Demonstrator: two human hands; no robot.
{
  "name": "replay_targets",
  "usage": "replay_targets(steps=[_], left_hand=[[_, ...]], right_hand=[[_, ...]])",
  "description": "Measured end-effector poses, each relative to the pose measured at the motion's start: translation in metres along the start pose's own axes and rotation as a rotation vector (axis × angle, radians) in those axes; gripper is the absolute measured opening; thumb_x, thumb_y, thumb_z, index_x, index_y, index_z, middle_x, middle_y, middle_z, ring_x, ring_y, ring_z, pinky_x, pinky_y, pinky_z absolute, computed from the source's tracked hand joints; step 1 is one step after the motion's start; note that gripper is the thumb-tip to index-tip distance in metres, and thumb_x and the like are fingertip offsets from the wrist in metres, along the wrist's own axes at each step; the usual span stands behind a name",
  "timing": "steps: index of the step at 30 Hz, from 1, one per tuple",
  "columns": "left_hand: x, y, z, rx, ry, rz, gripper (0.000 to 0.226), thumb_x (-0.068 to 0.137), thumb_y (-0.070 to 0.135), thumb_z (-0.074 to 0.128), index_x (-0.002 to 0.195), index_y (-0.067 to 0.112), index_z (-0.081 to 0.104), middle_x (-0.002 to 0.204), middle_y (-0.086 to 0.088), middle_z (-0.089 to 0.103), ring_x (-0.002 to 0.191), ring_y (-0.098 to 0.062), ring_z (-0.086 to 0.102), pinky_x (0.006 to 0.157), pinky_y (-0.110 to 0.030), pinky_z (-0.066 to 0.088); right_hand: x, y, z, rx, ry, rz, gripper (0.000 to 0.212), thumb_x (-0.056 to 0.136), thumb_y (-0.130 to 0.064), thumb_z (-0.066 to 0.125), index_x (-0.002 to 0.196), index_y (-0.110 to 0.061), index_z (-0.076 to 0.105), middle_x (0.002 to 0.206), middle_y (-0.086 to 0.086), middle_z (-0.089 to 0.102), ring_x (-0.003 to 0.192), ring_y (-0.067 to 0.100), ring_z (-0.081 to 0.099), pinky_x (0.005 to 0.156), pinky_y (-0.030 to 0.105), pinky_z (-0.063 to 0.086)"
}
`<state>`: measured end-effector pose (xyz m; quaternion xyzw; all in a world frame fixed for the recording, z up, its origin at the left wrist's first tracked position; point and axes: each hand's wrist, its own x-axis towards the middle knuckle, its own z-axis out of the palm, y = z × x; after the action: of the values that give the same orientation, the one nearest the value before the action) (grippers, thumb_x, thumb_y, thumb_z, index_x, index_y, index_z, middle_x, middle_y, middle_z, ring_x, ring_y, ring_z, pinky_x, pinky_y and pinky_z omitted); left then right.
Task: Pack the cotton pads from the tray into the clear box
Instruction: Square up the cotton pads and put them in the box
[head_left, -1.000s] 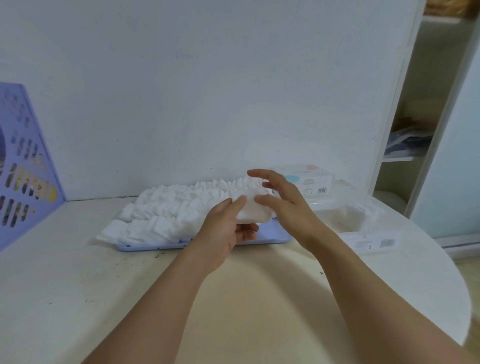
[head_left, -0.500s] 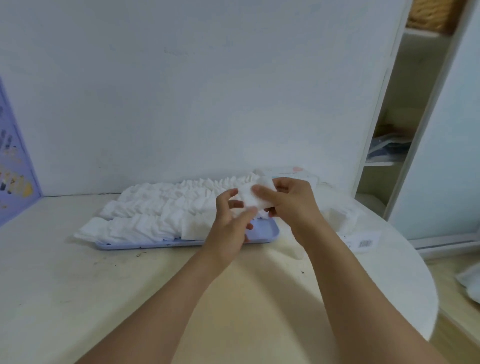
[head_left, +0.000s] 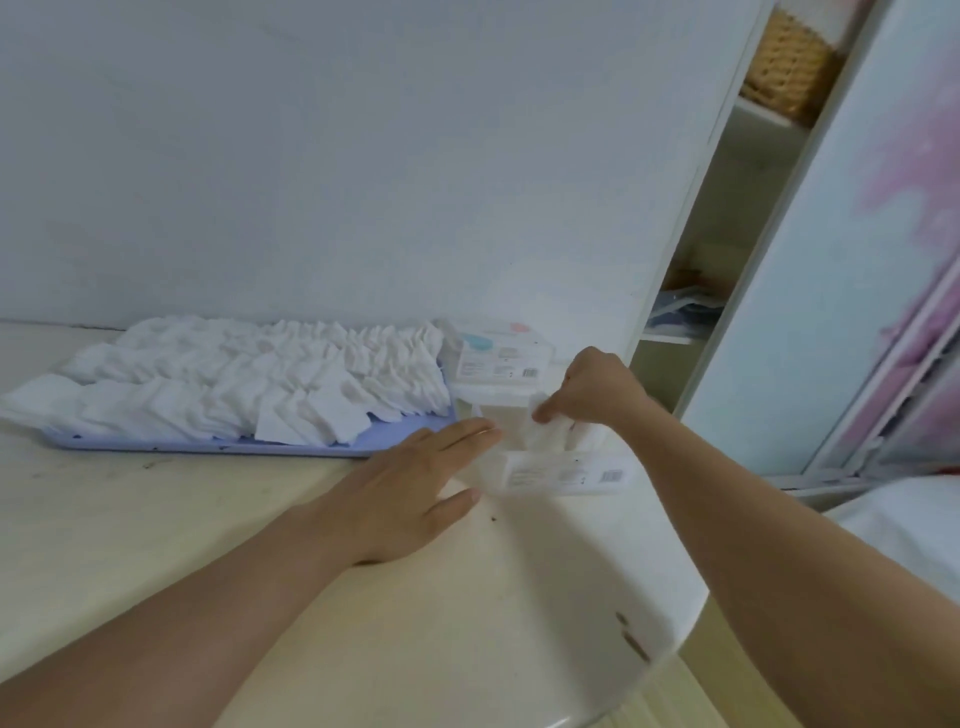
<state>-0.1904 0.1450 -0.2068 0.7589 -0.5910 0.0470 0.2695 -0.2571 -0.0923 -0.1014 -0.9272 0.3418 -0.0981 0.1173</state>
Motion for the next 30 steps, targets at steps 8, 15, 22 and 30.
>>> replay_targets(steps=[8,15,22,30], left_hand=[[0.001,0.004,0.0,-0.031,0.0,0.004,0.063,0.102,0.044,0.047,0.157,0.045,0.016,0.162,0.03,0.013,0.146,0.002,0.025,0.12,-0.026,0.027],[0.004,0.002,0.001,-0.082,-0.014,-0.018,0.062,0.103,0.038,0.049,0.157,0.043,0.018,0.162,0.029,0.015,0.145,0.003,0.027,0.118,-0.032,0.033],[0.004,-0.005,0.001,-0.135,0.014,-0.047,0.065,0.101,0.039,0.054,0.156,0.046,0.02,0.157,0.034,0.022,0.128,0.014,0.038,0.107,-0.01,0.031],[-0.003,-0.044,-0.062,-0.08,0.813,-0.347,0.019,0.092,0.014,0.06,0.107,0.022,0.069,0.093,0.011,0.066,0.065,-0.007,0.06,0.066,-0.027,0.047]], right_hand=[[0.006,0.023,0.017,-0.113,0.068,0.042,0.08,0.069,-0.048,0.085,0.13,-0.013,0.047,0.125,0.008,0.05,0.119,0.031,0.05,0.088,0.041,0.052],[0.005,0.026,0.027,-0.072,-0.06,0.064,0.07,0.085,-0.038,0.072,0.141,-0.011,0.04,0.118,0.007,0.059,0.099,0.028,0.055,0.077,0.036,0.046],[0.002,0.018,0.016,0.092,-0.101,0.103,0.104,0.075,-0.051,0.085,0.153,-0.012,0.028,0.146,0.013,0.043,0.131,0.034,0.045,0.107,0.047,0.044],[-0.062,-0.096,0.007,0.602,0.234,-0.346,0.025,0.082,-0.039,0.076,0.092,-0.016,0.073,0.085,0.001,0.075,0.079,0.017,0.071,0.079,0.041,0.06]])
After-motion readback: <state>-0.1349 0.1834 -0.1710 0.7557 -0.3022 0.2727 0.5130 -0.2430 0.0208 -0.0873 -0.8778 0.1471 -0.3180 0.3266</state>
